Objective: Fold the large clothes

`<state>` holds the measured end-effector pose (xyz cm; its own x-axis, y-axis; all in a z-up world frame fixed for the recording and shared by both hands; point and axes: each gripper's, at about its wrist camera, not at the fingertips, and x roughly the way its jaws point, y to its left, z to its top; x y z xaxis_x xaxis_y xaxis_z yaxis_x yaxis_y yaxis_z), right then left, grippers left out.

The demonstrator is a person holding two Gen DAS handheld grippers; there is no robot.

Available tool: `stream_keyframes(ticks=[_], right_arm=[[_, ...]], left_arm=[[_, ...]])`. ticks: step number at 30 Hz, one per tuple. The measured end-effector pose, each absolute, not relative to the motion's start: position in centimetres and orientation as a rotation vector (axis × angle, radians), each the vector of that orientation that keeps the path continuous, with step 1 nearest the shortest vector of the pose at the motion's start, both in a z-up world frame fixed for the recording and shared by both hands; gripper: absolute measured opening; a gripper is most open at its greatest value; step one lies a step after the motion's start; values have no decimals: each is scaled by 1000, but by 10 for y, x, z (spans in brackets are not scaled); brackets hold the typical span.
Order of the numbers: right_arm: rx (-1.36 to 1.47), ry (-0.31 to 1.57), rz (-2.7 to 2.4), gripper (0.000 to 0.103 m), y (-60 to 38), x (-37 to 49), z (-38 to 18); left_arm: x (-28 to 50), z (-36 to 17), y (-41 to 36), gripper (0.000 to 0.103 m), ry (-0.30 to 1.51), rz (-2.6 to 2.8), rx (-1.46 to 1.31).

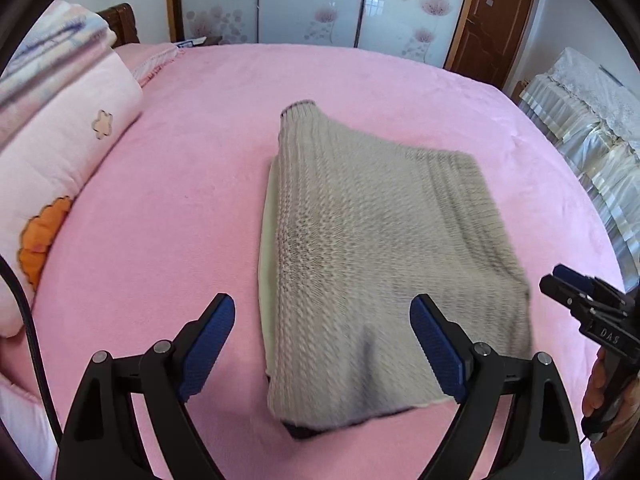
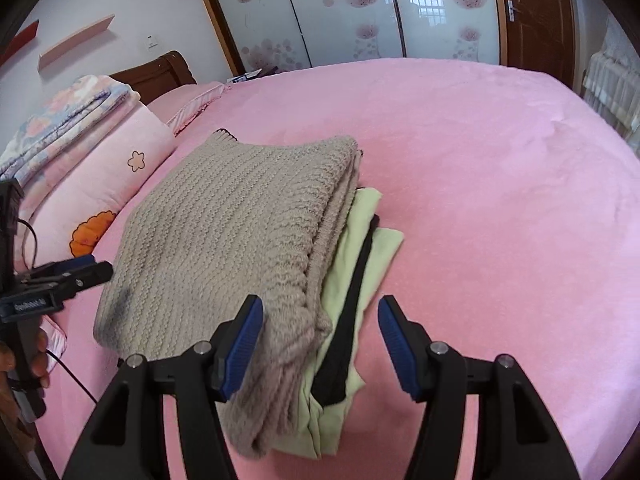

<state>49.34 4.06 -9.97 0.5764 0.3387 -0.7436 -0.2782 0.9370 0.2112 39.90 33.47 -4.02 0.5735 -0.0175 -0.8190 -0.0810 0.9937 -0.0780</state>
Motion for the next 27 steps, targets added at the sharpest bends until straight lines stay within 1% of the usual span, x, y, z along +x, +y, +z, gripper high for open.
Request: stream_keyframes(ticks=[6, 10, 18, 27], right_arm=[[86, 896, 319, 59, 17, 460, -62], [79, 884, 285, 59, 4, 434, -24], [72, 861, 234, 59, -20, 382, 43], [60, 837, 219, 59, -48, 316, 87]], left_arm=[[368, 12, 317, 89, 925, 37, -127], [344, 42, 304, 89, 924, 51, -162], [289, 97, 269, 89, 882, 83, -141], [226, 135, 232, 89, 835, 53, -199]])
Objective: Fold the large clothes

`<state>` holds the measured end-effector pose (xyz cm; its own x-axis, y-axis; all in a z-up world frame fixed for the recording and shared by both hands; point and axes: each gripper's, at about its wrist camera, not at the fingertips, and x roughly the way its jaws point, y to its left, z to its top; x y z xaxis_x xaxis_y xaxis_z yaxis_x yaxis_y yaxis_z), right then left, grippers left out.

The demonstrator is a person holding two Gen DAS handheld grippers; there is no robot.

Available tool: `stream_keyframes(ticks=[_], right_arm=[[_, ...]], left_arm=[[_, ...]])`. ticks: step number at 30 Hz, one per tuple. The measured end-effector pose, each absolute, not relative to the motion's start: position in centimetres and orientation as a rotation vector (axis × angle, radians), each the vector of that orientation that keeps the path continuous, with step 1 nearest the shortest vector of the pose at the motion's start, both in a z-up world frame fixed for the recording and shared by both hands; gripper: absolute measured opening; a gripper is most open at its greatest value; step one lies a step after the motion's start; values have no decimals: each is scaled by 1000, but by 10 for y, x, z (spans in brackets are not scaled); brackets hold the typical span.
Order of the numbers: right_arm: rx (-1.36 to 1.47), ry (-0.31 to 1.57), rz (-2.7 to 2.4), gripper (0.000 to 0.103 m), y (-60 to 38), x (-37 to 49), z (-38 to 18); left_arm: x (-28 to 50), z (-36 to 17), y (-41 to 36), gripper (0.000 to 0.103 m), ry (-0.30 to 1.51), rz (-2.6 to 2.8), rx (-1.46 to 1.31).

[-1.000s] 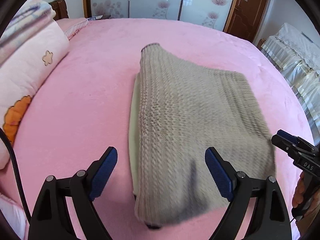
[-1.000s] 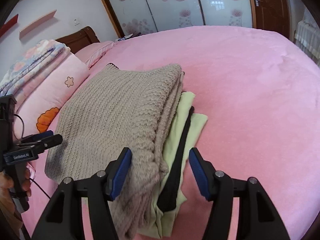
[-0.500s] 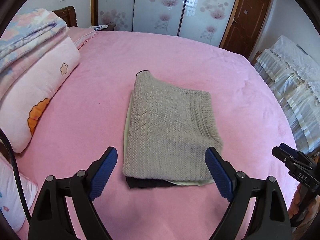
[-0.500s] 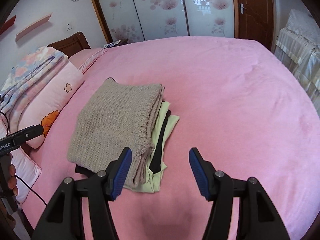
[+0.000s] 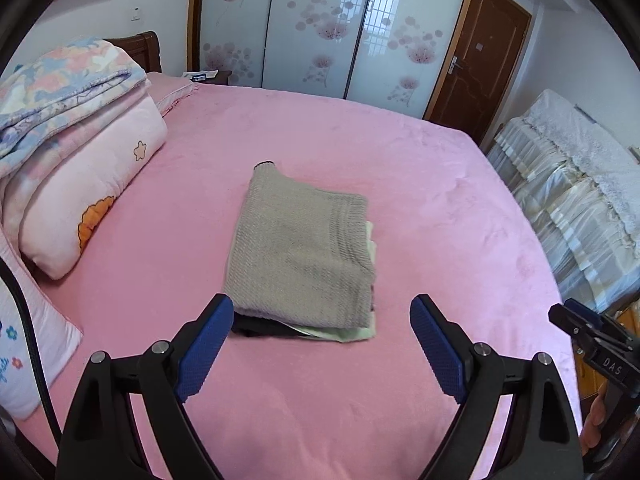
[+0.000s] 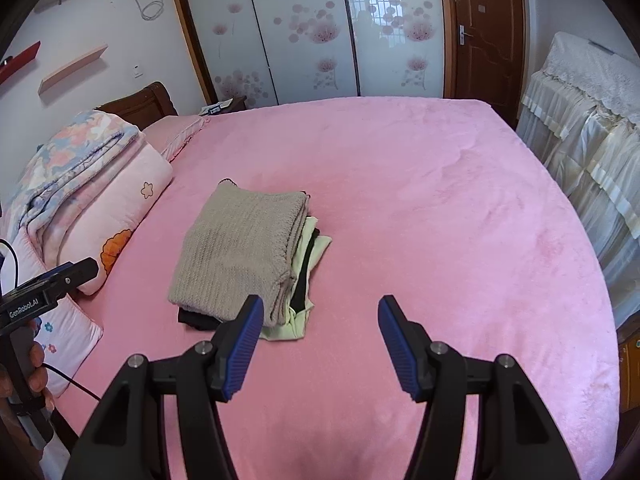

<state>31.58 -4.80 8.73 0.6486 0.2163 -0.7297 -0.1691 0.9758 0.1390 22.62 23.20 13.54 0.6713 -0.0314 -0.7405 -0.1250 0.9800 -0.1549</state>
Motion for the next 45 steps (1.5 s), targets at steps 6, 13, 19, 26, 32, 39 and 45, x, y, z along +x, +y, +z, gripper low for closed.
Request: stream_keyframes(ticks=[6, 13, 19, 26, 32, 39, 45], right_arm=[[49, 815, 227, 59, -70, 267, 107], [38, 794, 239, 59, -97, 204, 119], [33, 762, 261, 60, -115, 149, 123], [57, 734, 257, 60, -131, 96, 115], [78, 697, 201, 60, -143, 49, 93], [145, 698, 134, 63, -150, 4, 43], [137, 706, 114, 63, -147, -16, 17]], left_arm=[[173, 156, 198, 89, 823, 62, -177], [100, 173, 158, 89, 775, 64, -130], [32, 178, 117, 89, 711, 52, -72], [-30, 162, 80, 89, 700, 12, -99], [-69, 128, 59, 89, 724, 55, -107], [-99, 83, 35, 89, 759, 83, -68], [-110, 65, 19, 89, 752, 101, -13]])
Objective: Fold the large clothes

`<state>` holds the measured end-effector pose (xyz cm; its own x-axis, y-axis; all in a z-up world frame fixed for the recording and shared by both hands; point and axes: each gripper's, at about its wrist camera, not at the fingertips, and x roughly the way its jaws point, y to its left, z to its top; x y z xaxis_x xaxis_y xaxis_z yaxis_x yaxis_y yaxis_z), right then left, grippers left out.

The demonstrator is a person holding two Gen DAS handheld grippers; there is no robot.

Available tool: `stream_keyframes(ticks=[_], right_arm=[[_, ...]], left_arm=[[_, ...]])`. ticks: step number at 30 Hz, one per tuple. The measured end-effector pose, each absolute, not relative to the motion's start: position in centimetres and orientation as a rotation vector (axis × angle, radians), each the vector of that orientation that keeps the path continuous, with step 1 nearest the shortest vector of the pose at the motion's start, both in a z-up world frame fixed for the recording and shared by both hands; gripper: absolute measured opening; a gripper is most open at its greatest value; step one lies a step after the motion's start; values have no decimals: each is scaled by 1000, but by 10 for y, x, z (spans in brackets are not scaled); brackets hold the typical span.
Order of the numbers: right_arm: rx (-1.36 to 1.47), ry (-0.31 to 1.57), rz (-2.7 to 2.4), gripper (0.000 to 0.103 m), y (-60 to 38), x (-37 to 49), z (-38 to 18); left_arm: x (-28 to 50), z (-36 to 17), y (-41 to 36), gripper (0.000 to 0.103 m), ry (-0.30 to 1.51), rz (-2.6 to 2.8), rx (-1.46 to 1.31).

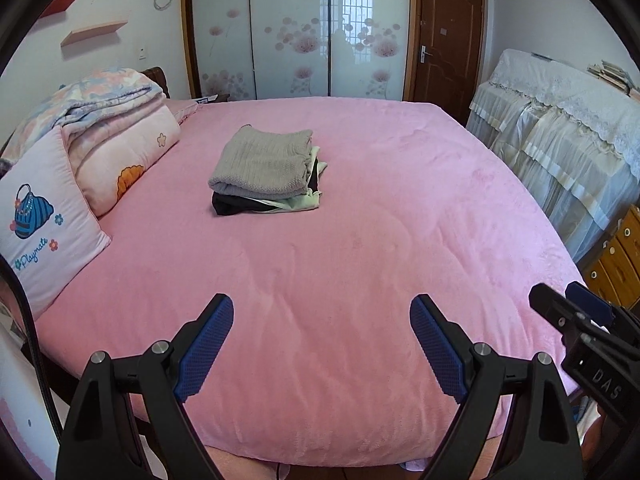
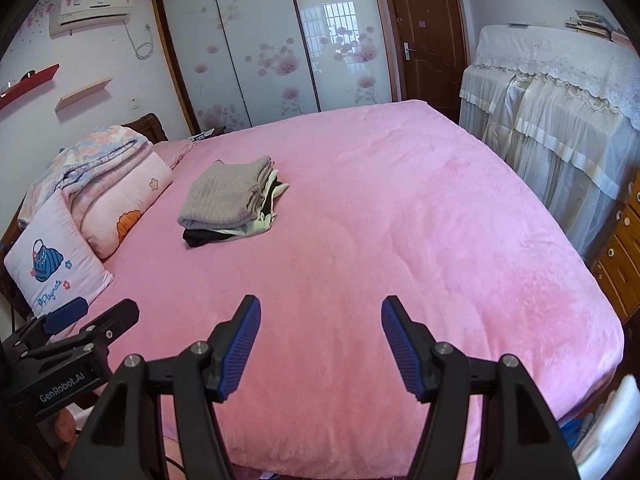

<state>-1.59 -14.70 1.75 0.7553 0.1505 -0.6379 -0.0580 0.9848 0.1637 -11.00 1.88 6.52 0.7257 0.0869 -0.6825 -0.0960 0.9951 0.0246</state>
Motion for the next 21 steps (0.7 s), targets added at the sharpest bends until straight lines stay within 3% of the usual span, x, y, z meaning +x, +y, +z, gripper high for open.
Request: stream_keyframes(ticks=[21], right_arm=[[75, 708, 159, 68, -135, -21, 2]], left_arm=[[-105, 43, 11, 89, 821, 91, -16]])
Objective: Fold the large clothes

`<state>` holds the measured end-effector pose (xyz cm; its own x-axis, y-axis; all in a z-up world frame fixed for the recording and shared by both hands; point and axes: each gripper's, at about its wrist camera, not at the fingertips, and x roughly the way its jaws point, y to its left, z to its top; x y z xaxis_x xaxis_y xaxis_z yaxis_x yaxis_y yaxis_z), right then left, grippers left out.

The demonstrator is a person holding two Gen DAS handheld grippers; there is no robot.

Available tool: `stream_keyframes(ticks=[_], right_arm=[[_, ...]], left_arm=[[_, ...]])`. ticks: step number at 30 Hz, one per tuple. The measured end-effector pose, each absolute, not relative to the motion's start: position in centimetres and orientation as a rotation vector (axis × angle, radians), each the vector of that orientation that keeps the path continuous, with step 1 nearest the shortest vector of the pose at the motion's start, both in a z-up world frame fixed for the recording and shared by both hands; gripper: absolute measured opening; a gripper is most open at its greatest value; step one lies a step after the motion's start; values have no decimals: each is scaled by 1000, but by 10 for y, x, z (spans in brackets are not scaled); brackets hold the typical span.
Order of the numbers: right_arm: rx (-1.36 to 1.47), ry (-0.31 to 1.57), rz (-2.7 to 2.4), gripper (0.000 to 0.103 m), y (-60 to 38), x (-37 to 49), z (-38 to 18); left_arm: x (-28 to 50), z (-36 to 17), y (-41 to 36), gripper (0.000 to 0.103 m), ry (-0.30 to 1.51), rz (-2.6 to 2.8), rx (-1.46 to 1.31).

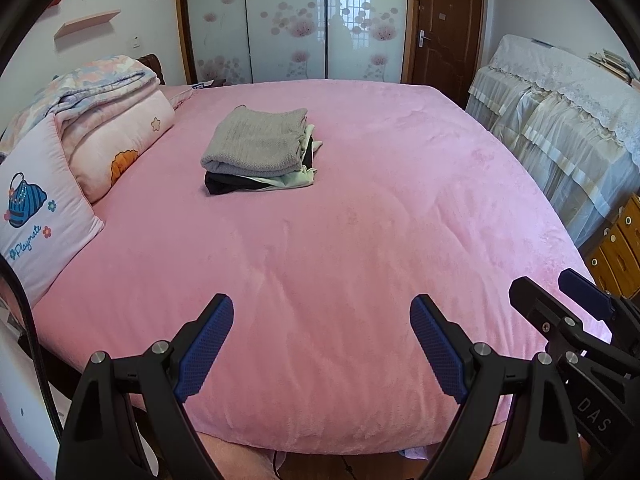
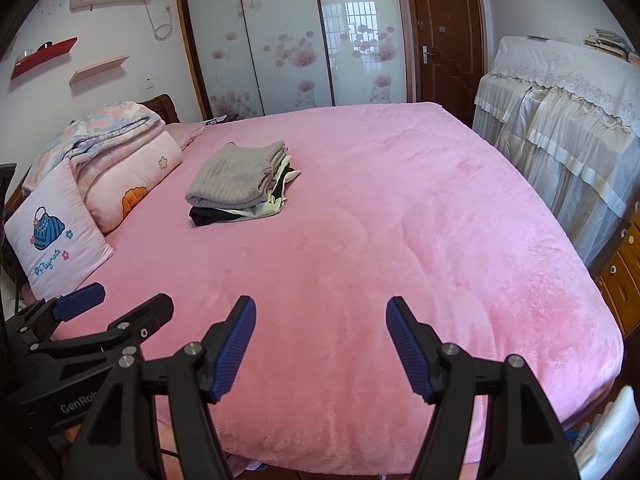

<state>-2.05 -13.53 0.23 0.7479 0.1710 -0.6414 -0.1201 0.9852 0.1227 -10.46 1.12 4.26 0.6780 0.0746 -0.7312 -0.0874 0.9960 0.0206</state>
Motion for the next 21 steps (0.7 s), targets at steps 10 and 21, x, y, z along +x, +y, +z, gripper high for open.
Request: stream_keyframes(ticks=[10, 21], right_arm=[[84, 715, 165, 68, -134, -19, -2], [84, 724, 169, 68, -129, -19, -6]], left_arm=[[-102, 40, 15, 89, 834, 97, -27], [-97, 34, 22, 89, 856, 104, -39]])
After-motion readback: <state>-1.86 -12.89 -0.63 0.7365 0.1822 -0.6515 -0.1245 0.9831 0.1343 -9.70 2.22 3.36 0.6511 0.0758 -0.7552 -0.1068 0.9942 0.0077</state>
